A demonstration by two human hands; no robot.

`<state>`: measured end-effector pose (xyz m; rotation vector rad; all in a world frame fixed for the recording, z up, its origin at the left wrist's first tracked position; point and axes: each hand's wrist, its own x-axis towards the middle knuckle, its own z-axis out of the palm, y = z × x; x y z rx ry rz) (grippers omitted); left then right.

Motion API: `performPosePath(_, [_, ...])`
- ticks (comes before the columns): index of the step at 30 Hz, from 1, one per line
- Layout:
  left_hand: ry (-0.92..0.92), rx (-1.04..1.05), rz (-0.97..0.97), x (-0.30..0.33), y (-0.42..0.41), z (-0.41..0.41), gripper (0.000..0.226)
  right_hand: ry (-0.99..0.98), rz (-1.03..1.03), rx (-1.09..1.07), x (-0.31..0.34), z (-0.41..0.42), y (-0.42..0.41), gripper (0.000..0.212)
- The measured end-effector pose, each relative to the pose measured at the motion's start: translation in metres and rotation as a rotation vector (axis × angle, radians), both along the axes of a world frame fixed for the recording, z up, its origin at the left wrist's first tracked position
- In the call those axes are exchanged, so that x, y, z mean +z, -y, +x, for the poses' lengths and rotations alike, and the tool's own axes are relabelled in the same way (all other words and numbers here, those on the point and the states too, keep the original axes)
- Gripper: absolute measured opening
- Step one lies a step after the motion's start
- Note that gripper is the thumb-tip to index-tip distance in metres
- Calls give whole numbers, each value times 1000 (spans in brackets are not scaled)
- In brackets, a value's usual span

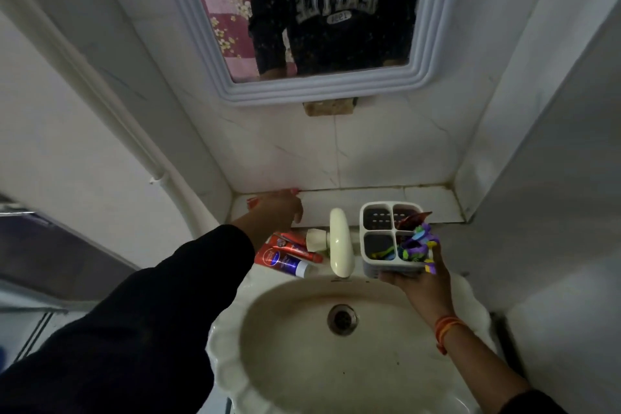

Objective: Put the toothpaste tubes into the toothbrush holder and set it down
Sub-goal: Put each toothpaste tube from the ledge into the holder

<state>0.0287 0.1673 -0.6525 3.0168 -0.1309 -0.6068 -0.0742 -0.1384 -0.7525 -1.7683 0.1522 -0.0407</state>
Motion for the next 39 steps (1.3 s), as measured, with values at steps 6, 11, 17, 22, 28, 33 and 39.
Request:
performPosePath(6, [48, -191, 278, -22, -16, -2, 22, -95, 96, 23, -8, 3, 4, 110])
performPosePath(11, [-4, -171, 249, -16, -29, 14, 35, -46, 55, -15, -6, 3, 0, 105])
performPosePath(17, [52, 110, -211, 30, -10, 13, 47, -46, 48, 2, 5, 2, -4, 87])
performPosePath(22, [338, 30, -445, 72, 25, 8, 28, -80, 137, 13, 13, 0, -6, 58])
performPosePath(28, [475, -127, -544, 119, 76, -12, 27, -161, 113, -17, 19, -3, -5, 53])
performPosePath(33, [335, -255, -471, 117, 101, -22, 23, -155, 83, -25, 18, -4, -4, 74])
performPosePath(39, [110, -143, -238, 83, 131, -17, 26, -143, 35, -21, 17, -4, -3, 91])
